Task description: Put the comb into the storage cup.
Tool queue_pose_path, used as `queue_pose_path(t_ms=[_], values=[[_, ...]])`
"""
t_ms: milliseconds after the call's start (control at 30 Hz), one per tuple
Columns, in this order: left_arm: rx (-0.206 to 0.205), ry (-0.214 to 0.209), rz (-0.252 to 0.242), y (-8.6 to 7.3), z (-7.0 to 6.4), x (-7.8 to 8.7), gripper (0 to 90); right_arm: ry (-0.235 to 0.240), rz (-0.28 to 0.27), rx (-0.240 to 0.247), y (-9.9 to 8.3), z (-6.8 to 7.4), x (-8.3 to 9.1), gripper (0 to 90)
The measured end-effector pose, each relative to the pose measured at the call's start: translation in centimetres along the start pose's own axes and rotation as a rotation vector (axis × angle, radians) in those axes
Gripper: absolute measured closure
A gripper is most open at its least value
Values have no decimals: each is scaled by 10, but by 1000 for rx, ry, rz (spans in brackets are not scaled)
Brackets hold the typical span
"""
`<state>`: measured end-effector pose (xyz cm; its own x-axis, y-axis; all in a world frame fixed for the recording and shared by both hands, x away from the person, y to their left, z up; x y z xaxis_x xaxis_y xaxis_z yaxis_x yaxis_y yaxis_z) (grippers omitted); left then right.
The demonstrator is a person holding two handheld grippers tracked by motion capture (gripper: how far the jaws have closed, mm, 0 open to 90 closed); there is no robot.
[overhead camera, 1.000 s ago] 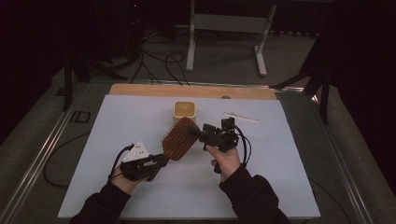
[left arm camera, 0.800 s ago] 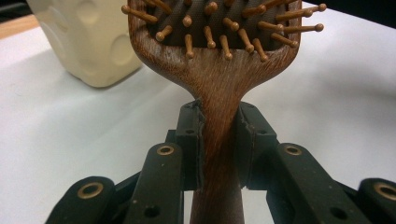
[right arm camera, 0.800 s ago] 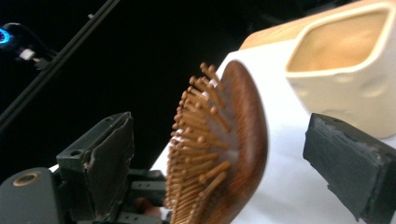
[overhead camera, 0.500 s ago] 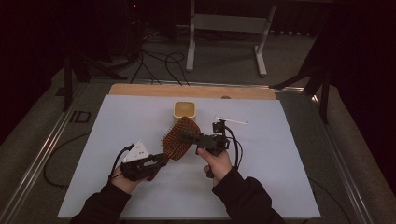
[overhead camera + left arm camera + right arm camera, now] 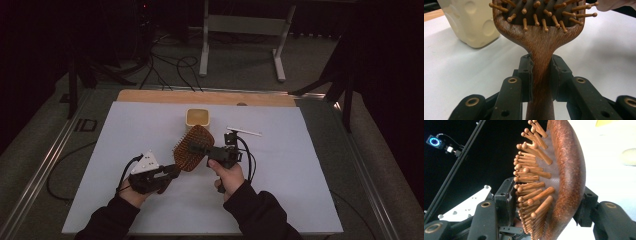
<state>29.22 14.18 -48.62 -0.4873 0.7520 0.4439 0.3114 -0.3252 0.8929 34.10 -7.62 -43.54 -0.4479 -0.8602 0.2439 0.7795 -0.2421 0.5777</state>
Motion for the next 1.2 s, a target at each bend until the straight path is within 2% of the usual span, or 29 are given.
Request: queue_pose_path(t_ms=[367, 500, 633, 767, 967, 1200], values=[[1, -5, 10, 0, -1, -2, 739, -35, -10, 60, -2, 4, 2, 506], [-21, 23, -6, 1, -3, -2, 735, -44, -22, 82, -2, 6, 2, 522], [-25, 17, -7, 1, -2, -3, 714, -44, -21, 109, -1, 9, 2, 523], [4, 12, -5, 2, 0, -2, 627, -54, -11, 139, -1, 10, 2, 524], [42, 22, -13, 0, 7, 1, 498, -60, -30, 167, 6, 11, 7, 523], [55, 34, -10, 1, 9, 5, 331, -72, -64, 202, 18, 14, 17, 523]])
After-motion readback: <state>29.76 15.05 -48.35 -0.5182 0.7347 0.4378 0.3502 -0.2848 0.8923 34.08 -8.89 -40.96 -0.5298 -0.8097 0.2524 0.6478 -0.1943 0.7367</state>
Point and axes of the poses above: each handheld gripper's, and its own axes: x roughly backward along the jaws, y roughly out of its top, z roughly to its left, the point moved 3 cm from there along -x, roughly forward along the jaws, and after that the axes turned 5 degrees about -z, right-handed, at the moved point
